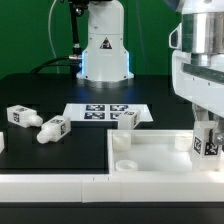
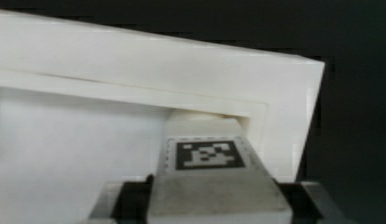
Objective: Assemble square table
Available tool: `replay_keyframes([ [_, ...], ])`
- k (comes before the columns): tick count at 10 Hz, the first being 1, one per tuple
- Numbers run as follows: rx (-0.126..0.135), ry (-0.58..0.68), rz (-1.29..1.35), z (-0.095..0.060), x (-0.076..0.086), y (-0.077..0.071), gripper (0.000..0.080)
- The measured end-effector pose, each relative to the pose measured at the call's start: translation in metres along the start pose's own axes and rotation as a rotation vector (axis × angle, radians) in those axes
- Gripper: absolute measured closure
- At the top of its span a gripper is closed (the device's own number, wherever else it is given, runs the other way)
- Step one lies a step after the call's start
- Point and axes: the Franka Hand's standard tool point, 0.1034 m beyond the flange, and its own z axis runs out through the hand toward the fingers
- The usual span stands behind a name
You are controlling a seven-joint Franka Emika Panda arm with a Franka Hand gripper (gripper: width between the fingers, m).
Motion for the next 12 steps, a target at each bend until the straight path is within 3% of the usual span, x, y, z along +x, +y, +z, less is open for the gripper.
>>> replay_keyframes([
  [1, -0.001, 0.0, -0.03, 0.0005, -0.0002, 0.0003, 0.0514],
  [2, -0.002, 0.003, -0.072, 0.0004, -0.0004, 0.0003, 0.0331],
  [3, -0.004, 0.01, -0.264, -0.0004, -0.0011, -0.0004, 0.0212],
  [5, 0.0, 0.003, -0.614, -0.002, 0.0035, -0.0017, 0.0169],
  [9, -0.005, 0.006, -0.822, 0.0, 0.0035, -0.0005, 0.0151],
  [11, -0.005, 0.014, -1.243, -0.0032, 0.0, -0.0026, 0.0151],
  [12, -0.003, 0.014, -1.313, -0.0068, -0.0039, -0.0034, 0.0151],
])
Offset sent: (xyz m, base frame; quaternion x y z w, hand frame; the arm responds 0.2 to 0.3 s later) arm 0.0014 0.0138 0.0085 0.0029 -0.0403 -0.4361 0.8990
